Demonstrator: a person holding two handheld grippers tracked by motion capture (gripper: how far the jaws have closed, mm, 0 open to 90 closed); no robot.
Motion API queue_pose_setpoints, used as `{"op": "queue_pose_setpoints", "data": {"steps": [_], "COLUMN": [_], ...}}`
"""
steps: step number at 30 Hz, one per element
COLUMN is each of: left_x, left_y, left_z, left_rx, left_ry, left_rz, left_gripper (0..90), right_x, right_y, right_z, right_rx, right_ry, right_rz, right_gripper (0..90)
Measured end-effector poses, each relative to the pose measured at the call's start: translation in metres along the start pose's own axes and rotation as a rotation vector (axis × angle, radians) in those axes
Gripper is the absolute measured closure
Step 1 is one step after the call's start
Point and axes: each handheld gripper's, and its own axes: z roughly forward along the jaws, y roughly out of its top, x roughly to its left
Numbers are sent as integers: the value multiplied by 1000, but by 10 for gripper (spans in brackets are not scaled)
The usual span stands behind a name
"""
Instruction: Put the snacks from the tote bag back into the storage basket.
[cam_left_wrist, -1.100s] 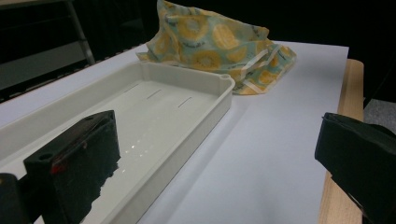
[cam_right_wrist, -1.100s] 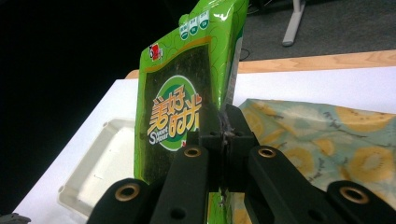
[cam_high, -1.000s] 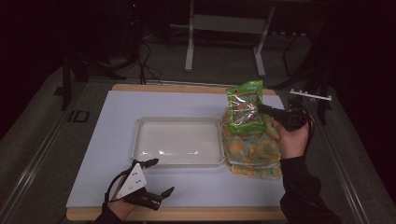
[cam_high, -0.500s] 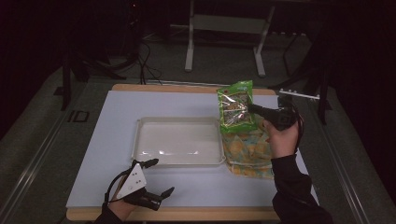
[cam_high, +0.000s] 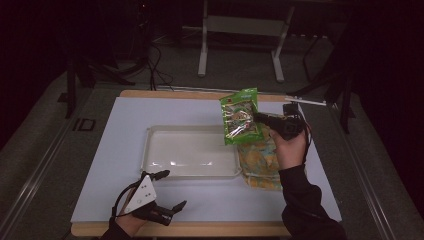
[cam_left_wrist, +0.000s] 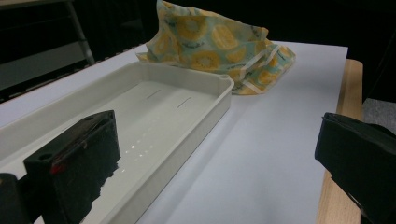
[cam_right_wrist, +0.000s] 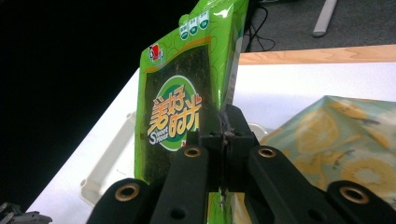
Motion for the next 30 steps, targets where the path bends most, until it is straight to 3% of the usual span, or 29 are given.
{"op": "queue_pose_setpoints", "data": {"steps": [17,30], "left_x": [0,-1], "left_y": [0,1], "left_z": [-1,-2], "left_rx": [1,-3], "left_ry": [2,1], "left_rz": [2,5], "left_gripper": [6,6], "right_x": [17,26], "right_y": [-11,-24], "right_z": [27,45], "right_rx": [13,4], "right_ry": [41,99], "right_rz": [-1,47], "right_gripper": [887,887]}}
